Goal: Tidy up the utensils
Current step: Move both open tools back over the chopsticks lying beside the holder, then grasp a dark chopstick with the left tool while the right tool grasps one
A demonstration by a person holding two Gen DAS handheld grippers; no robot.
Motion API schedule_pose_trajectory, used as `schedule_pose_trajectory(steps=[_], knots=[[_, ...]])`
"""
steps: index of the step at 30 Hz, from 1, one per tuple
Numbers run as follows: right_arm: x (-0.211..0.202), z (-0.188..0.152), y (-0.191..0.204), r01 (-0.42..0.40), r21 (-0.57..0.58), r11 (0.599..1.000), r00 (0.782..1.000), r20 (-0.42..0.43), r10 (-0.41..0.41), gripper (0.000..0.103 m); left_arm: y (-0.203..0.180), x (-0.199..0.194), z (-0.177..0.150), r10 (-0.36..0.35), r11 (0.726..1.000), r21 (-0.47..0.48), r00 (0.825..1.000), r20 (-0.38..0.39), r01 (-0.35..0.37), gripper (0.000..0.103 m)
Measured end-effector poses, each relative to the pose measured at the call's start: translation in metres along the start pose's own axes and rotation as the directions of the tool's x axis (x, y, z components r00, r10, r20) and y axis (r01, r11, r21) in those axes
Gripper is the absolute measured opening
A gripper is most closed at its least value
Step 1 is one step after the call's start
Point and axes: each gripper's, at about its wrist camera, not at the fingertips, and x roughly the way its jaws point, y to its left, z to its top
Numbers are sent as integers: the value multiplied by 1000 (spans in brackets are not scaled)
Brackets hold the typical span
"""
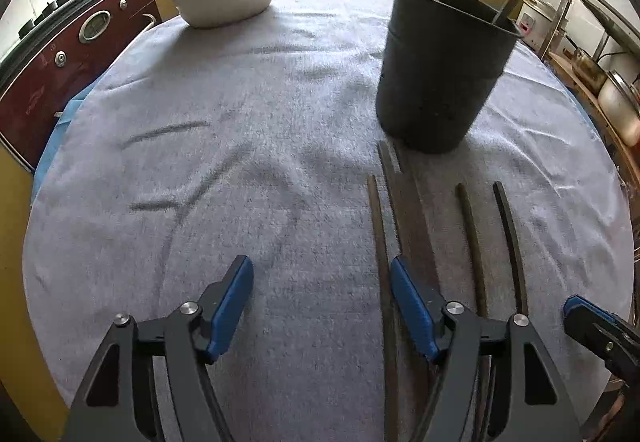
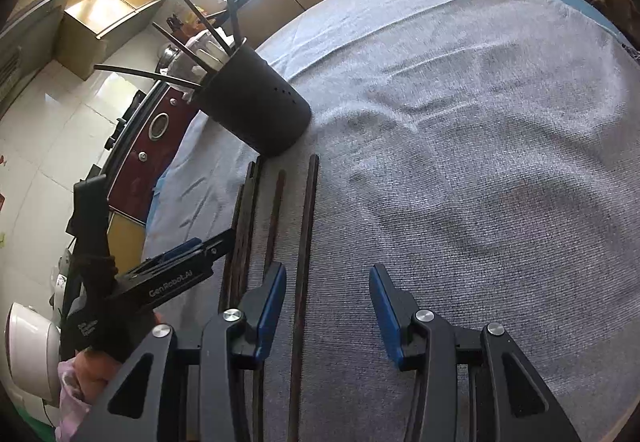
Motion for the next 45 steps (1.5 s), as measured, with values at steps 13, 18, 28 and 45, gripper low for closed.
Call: schedule_pose_trajectory(steps=[13,18,28,45], knots=[[25,36,44,107,-197,975,994,28,-104,35,32,12,25,-78,996,-35,997,-25,77,39],[55,53,55,206,-239,949,977,-9,-214,21,40,21,41,-100,992,-76,994,-35,97,39],[69,50,63,309,-317,897,943,-19,-332,8,27,28,48,-107,994,-23,994,-6,107,8],[57,49,48,353,-316,881,913,-88,-398,22,-3,15,33,-129,987,89,991,-35,132,28]])
